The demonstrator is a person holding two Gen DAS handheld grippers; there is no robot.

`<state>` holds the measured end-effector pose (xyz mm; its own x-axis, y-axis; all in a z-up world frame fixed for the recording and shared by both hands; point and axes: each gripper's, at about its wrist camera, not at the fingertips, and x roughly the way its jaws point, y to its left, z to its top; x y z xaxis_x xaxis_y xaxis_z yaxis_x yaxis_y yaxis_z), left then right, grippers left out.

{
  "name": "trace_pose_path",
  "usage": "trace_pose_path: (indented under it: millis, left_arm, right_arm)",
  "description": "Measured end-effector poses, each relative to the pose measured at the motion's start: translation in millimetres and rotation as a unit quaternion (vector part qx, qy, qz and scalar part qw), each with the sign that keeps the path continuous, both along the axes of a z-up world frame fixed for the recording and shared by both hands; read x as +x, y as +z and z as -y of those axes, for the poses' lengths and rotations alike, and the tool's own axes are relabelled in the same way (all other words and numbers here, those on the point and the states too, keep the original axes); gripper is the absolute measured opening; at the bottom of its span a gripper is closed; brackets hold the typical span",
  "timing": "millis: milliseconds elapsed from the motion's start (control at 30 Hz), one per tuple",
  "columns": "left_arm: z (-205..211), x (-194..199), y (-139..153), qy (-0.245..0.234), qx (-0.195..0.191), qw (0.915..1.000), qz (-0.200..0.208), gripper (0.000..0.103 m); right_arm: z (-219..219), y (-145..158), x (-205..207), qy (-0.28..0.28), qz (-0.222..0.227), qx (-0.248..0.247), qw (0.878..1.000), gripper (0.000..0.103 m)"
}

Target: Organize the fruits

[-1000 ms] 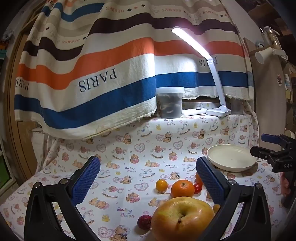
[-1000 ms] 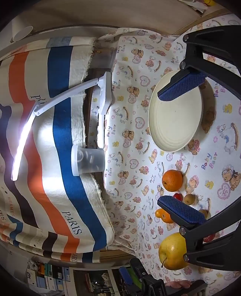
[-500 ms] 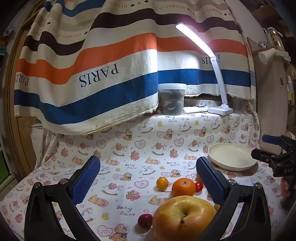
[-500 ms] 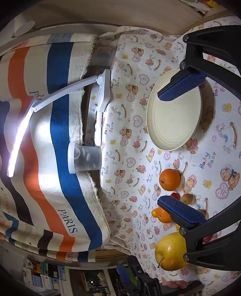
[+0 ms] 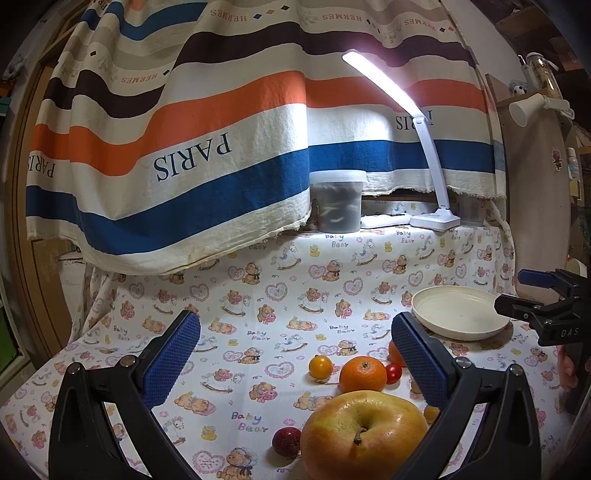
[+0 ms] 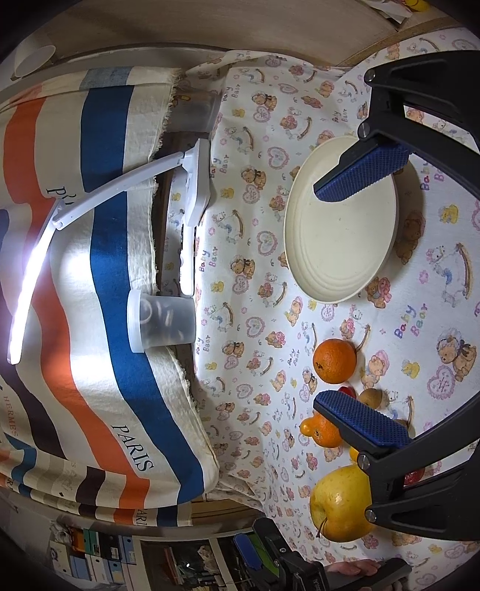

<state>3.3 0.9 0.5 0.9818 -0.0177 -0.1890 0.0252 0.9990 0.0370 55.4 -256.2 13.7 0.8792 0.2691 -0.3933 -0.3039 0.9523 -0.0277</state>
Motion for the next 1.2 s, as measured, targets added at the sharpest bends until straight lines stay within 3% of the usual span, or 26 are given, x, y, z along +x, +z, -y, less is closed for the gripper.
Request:
trace_pose_path:
  millis: [167, 867, 1200]
  left_arm:
    - [-2.8, -3.8, -0.1, 0.003, -0.004, 0.9999, 0.009, 0.103]
    - [17.7, -22.2, 2.4, 0.01, 0.051, 0.9971, 0.056, 0.103]
    - [7.3, -18.8, 2.7, 0.018, 0.023, 0.9985, 0.046, 0.103]
  right_arm:
    - [-6.7, 0.1, -7.2, 0.008, 0.019, -0.018, 1.0, 0.103]
    - [-7.0, -0.4, -8.0, 0.008, 0.018, -0.019, 1.0, 0.103]
    - [-6.4, -0.5, -6.7, 0.007, 0.017, -0.018, 1.0, 0.103]
